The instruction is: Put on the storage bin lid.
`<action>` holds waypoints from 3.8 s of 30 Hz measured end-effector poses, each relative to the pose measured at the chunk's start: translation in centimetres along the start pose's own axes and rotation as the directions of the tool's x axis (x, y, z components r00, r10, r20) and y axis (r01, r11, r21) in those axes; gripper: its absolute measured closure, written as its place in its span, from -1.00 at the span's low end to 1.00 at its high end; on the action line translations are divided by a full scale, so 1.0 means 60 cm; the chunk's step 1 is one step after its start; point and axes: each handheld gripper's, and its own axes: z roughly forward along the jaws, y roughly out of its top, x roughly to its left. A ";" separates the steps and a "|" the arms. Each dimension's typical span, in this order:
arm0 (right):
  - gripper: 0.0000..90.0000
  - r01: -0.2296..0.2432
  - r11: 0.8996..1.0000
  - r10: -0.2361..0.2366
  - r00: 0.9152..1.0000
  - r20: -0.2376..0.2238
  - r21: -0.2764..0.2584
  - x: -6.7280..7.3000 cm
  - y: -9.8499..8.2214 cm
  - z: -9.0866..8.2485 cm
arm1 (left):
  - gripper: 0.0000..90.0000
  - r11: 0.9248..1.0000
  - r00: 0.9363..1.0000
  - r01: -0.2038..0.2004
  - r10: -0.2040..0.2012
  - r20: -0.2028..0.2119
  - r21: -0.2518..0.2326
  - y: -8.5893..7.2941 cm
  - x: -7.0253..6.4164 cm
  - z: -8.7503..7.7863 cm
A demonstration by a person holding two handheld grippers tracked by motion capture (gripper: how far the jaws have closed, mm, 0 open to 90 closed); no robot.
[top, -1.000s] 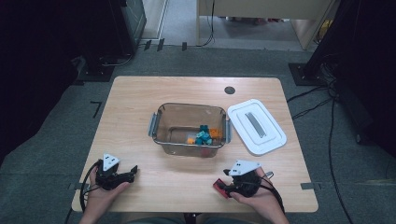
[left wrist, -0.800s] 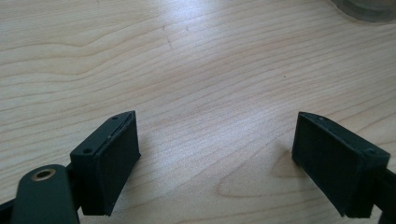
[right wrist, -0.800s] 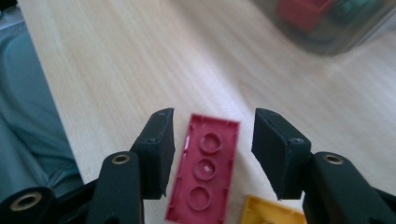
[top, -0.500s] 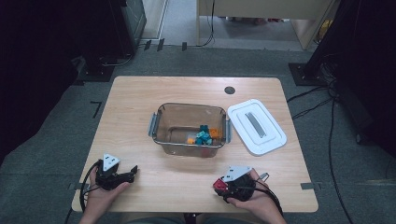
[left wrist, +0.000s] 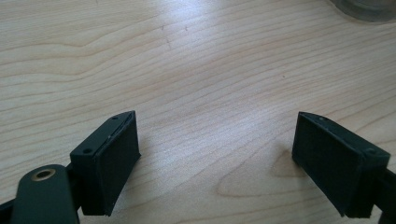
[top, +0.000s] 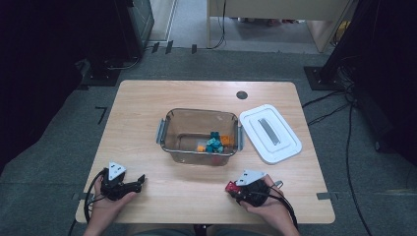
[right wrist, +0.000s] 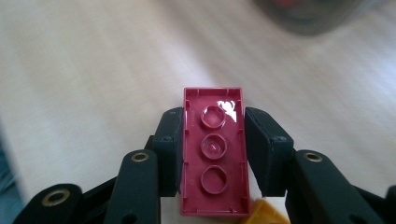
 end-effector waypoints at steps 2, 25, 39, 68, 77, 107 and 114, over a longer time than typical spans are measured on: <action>0.33 -0.037 0.999 0.038 0.999 0.034 -0.024 -0.013 -0.001 0.002 | -0.68 1.000 1.000 0.000 0.000 0.000 0.000 0.000 0.000 0.000; 0.34 -0.147 0.988 0.149 0.986 0.075 -0.038 -0.044 -0.014 -0.015 | -0.67 1.000 1.000 -0.001 0.001 0.001 0.000 0.000 0.000 0.000; 0.34 -0.189 0.977 0.196 0.978 0.065 -0.100 -0.086 0.021 -0.099 | -0.67 1.000 1.000 0.000 0.000 0.000 0.000 0.000 0.000 0.000; 0.34 -0.048 0.989 0.054 0.998 0.035 -0.140 -0.091 0.183 -0.160 | -0.67 1.000 1.000 0.000 0.000 0.000 -0.001 0.000 0.000 0.000; 0.34 -0.023 0.992 0.023 1.000 0.000 -0.126 -0.085 0.249 -0.117 | -0.67 1.000 1.000 0.000 0.000 0.000 -0.002 0.000 0.000 0.000; -0.09 -0.010 0.987 0.026 0.995 0.098 -0.159 -0.078 0.215 -0.127 | -0.67 1.000 1.000 0.000 0.000 0.000 -0.002 0.000 0.000 0.000; -0.30 -0.043 0.984 0.068 0.988 0.139 -0.173 -0.073 0.174 -0.148 | -0.67 1.000 1.000 0.002 -0.002 0.000 -0.003 0.000 0.000 0.000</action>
